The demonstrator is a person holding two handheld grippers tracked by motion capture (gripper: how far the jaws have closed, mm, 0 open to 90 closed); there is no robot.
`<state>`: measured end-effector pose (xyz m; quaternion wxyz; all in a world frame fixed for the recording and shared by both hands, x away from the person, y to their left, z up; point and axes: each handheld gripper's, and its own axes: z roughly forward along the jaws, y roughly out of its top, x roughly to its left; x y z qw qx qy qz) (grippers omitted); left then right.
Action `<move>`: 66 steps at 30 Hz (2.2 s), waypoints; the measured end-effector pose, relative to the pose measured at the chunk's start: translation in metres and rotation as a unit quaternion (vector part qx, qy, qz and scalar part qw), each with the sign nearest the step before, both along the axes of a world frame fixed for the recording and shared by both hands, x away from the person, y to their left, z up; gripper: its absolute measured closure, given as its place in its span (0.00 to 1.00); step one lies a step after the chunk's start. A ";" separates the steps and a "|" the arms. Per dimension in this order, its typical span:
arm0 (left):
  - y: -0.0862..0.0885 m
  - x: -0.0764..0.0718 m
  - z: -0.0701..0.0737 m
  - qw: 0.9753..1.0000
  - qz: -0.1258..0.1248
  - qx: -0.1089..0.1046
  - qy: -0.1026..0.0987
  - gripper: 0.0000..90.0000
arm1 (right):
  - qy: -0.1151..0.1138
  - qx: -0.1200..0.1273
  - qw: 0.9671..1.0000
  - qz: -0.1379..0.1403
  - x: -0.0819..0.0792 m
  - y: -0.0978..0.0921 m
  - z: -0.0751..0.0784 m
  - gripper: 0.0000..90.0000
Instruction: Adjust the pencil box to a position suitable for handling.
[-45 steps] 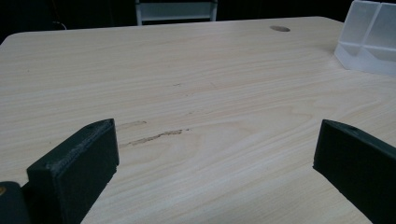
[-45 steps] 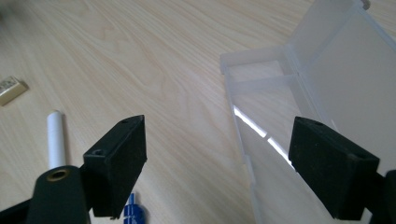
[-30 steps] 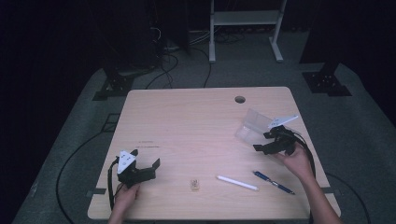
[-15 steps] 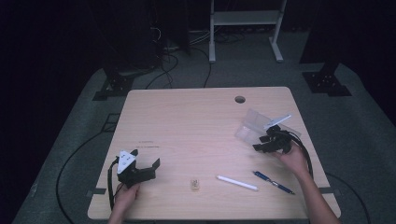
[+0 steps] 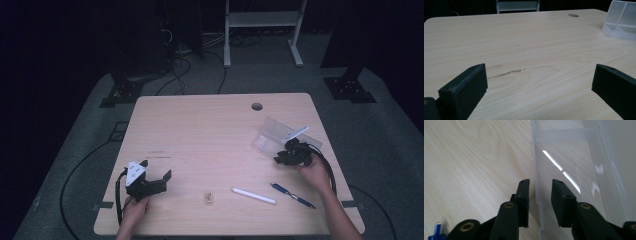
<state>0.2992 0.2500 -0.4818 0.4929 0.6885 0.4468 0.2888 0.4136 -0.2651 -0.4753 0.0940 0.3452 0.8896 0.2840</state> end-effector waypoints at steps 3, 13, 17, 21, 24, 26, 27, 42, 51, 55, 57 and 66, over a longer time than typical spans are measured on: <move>0.000 0.000 0.000 1.000 0.000 0.000 0.000 0.00 | -0.008 -0.003 1.000 0.009 -0.001 0.000 -0.001 0.81; 0.000 0.000 0.000 1.000 0.000 -0.001 0.001 0.00 | -0.028 -0.010 0.999 0.036 -0.003 0.003 -0.002 0.94; 0.000 0.000 0.000 1.000 0.001 -0.003 0.002 0.00 | -0.035 -0.017 0.998 0.053 -0.004 0.005 -0.002 0.95; 0.000 0.000 0.000 1.000 0.000 -0.001 0.001 0.00 | -0.043 -0.023 0.997 0.063 -0.006 0.007 0.001 0.96; 0.000 0.000 0.000 1.000 0.001 -0.001 0.001 0.00 | -0.046 -0.025 0.996 0.069 -0.007 0.007 0.004 0.96; 0.000 0.000 0.000 1.000 0.000 -0.001 0.001 0.00 | -0.051 -0.029 0.996 0.067 -0.009 0.007 0.007 0.96; 0.000 0.000 0.000 1.000 0.001 -0.001 0.002 0.00 | -0.053 -0.028 0.996 0.068 -0.009 0.007 0.008 0.96; 0.000 0.000 0.000 1.000 0.001 -0.003 0.002 0.00 | -0.092 -0.026 0.987 0.127 -0.023 0.028 0.042 0.96; 0.000 0.000 0.000 1.000 0.003 -0.005 0.003 0.00 | -0.097 -0.022 0.982 0.160 -0.026 0.047 0.051 0.95; -0.001 0.000 0.000 1.000 0.002 -0.001 0.002 0.00 | -0.100 -0.020 0.977 0.187 -0.028 0.067 0.055 0.95; 0.000 0.000 0.000 1.000 0.001 -0.002 0.002 0.00 | -0.100 -0.016 0.975 0.196 -0.029 0.074 0.054 0.95; 0.001 0.001 0.000 1.000 0.000 -0.005 0.003 0.00 | -0.085 -0.012 0.971 0.224 -0.028 0.100 0.046 0.95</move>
